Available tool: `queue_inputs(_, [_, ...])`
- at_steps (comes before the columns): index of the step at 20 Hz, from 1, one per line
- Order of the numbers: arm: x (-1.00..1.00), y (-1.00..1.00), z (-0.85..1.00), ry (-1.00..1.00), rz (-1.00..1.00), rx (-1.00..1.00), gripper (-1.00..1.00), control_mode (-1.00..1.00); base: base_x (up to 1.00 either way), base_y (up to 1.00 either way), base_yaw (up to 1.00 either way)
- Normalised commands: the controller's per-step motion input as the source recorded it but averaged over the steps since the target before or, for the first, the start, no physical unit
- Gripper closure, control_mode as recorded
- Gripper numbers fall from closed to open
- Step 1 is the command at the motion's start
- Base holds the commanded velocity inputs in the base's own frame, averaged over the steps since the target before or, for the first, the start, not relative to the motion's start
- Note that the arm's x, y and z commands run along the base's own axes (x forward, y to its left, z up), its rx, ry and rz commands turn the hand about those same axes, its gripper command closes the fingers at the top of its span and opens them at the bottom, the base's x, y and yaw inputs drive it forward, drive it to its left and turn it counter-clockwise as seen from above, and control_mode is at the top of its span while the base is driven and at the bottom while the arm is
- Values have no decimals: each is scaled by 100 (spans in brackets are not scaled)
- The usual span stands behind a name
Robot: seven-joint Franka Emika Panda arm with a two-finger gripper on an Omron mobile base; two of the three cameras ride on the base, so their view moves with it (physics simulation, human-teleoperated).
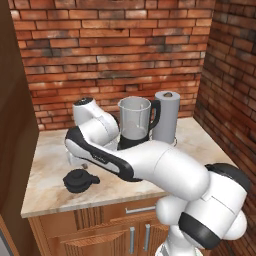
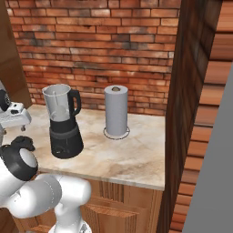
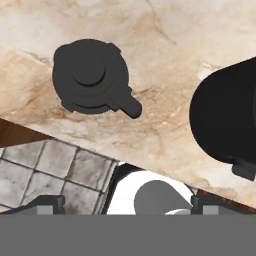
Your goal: Open the blender lid, put the tangerine in the blender, close the lid, and start the blender.
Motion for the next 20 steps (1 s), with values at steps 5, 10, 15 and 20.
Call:
queue_inputs(5, [0,9,-20,0,0,-3,-100,-100,0,0,0])
queue_inputs(10, [0,5,-26,0,0,-2,-100,-100,0,0,0])
queue_inputs(15, [1,20,-25,0,0,-1,-100,-100,0,0,0])
queue_inputs(20, [0,21,-13,0,0,0,-100,-100,0,0,0])
